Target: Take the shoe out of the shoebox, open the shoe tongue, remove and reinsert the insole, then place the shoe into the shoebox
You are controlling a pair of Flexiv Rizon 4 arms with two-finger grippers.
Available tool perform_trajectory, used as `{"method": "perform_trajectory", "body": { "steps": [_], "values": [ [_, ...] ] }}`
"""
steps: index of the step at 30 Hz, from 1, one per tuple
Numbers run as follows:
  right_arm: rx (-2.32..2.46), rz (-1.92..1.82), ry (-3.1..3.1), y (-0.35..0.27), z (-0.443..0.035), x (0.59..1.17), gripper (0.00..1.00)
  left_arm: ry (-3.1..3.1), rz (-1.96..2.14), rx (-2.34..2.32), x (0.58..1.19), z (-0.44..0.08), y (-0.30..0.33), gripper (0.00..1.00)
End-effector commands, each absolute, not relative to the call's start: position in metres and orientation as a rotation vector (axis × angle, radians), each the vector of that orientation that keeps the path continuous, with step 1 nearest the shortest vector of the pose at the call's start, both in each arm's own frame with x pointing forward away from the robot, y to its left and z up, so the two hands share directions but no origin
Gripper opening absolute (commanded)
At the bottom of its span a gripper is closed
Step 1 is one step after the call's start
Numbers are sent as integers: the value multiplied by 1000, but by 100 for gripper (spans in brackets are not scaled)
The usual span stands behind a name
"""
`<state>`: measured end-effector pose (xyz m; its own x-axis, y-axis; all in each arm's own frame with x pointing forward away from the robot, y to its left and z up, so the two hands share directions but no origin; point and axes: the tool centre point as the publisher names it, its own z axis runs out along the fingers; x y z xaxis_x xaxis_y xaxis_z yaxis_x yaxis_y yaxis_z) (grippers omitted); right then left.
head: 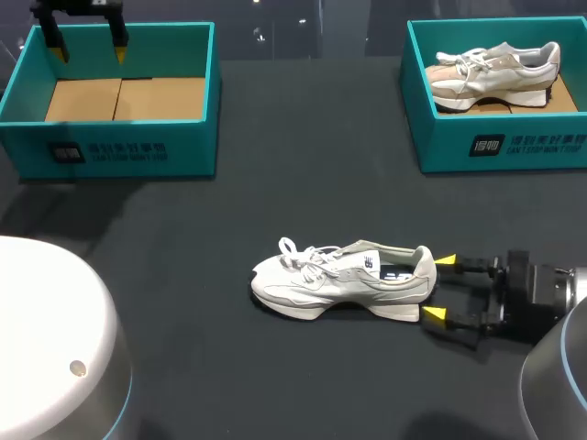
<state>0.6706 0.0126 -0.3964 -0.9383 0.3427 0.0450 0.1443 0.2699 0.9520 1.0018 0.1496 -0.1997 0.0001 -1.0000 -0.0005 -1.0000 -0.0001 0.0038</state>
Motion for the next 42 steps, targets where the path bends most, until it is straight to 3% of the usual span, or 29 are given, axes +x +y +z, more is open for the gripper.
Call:
{"method": "perform_trajectory", "body": {
  "steps": [1, 41, 42],
  "values": [
    [455, 1736, 2368, 19, -397, 671, 100, -2220, -3, 2220, 1001, -200, 150, 100],
    [362, 1753, 2417, 60, -415, 689, 100, -2220, -3, 2220, 1001, -200, 150, 100],
    [361, 1753, 2418, 60, -416, 689, 89, -2220, -3, 2220, 1001, -200, 150, 100]
  ]
}}
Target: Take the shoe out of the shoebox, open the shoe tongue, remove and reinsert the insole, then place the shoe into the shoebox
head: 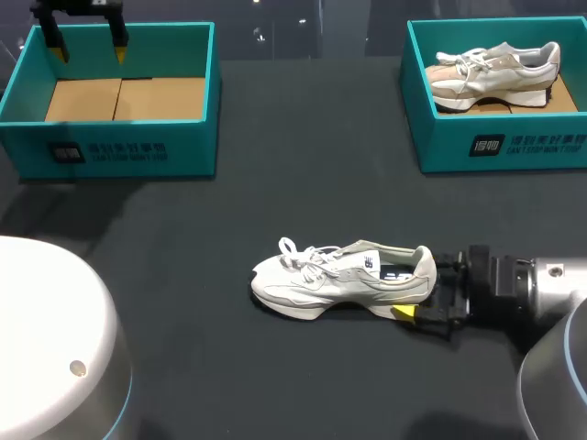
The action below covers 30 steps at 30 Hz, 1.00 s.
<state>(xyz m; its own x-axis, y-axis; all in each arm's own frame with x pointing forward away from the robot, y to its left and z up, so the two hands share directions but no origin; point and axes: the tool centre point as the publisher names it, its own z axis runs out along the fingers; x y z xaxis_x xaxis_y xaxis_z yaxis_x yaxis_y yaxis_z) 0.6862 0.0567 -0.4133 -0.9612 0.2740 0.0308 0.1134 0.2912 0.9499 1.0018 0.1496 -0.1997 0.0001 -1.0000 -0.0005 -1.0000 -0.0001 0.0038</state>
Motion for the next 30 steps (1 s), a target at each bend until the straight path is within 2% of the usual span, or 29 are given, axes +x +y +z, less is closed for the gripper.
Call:
{"method": "perform_trajectory", "body": {
  "steps": [1, 2, 30],
  "values": [
    [359, 1752, 2420, 60, -416, 690, 43, -2220, -3, 2220, 1001, -200, 150, 100],
    [357, 1751, 2421, 60, -416, 690, 0, -2220, -3, 2220, 1001, -200, 150, 100],
    [192, 1835, 2539, 66, -413, 700, 0, -2220, -3, 2220, 1001, -200, 150, 100]
  ]
}}
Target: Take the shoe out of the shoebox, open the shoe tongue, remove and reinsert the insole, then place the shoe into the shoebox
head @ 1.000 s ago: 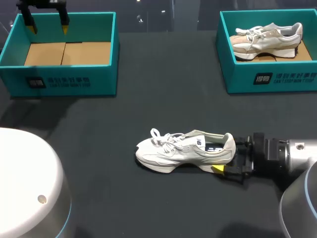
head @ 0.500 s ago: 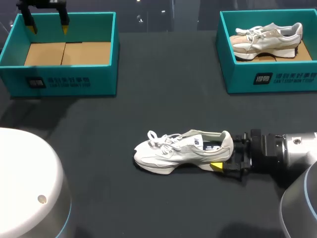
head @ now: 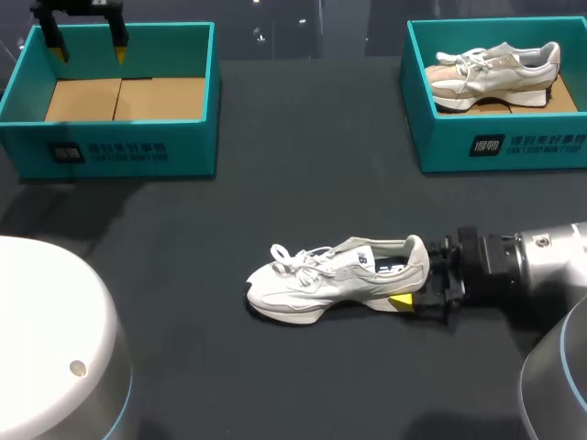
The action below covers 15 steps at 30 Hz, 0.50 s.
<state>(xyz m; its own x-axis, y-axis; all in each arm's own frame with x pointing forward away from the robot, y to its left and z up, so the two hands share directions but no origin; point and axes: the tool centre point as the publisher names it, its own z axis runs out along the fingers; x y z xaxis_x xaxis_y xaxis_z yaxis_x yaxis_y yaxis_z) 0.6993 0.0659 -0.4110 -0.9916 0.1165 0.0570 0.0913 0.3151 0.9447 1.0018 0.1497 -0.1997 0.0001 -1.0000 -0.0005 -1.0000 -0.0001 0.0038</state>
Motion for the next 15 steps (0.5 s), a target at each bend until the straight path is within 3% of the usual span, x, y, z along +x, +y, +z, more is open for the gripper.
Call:
{"method": "perform_trajectory", "body": {
  "steps": [1, 15],
  "values": [
    [196, 1845, 2535, 65, -413, 699, 0, -2220, -3, 2220, 1001, -200, 150, 100],
    [196, 1845, 2535, 65, -413, 699, 0, -2220, -3, 2220, 1001, -200, 150, 100]
  ]
}}
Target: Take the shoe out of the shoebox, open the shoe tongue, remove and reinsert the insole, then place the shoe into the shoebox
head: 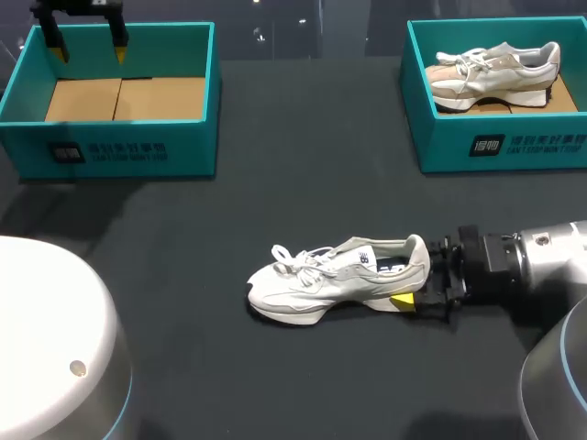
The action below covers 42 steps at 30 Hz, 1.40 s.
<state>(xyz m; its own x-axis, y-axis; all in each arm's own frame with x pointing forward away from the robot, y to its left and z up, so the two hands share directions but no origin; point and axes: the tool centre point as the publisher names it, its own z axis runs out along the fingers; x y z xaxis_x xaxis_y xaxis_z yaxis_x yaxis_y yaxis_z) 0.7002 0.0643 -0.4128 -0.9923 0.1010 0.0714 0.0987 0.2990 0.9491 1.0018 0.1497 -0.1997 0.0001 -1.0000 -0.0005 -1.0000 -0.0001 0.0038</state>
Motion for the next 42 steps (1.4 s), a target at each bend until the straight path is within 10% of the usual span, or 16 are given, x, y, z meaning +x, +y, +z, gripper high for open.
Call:
{"method": "perform_trajectory", "body": {
  "steps": [1, 25, 42],
  "values": [
    [196, 1845, 2535, 65, -413, 699, 0, -2220, -3, 2220, 1001, -200, 150, 100],
    [196, 1845, 2535, 65, -413, 699, 0, -2162, 12, 2287, 916, -163, -29, 100],
    [196, 1845, 2535, 65, -413, 699, 0, -2145, 26, 2322, 887, -165, -48, 100]
  ]
}}
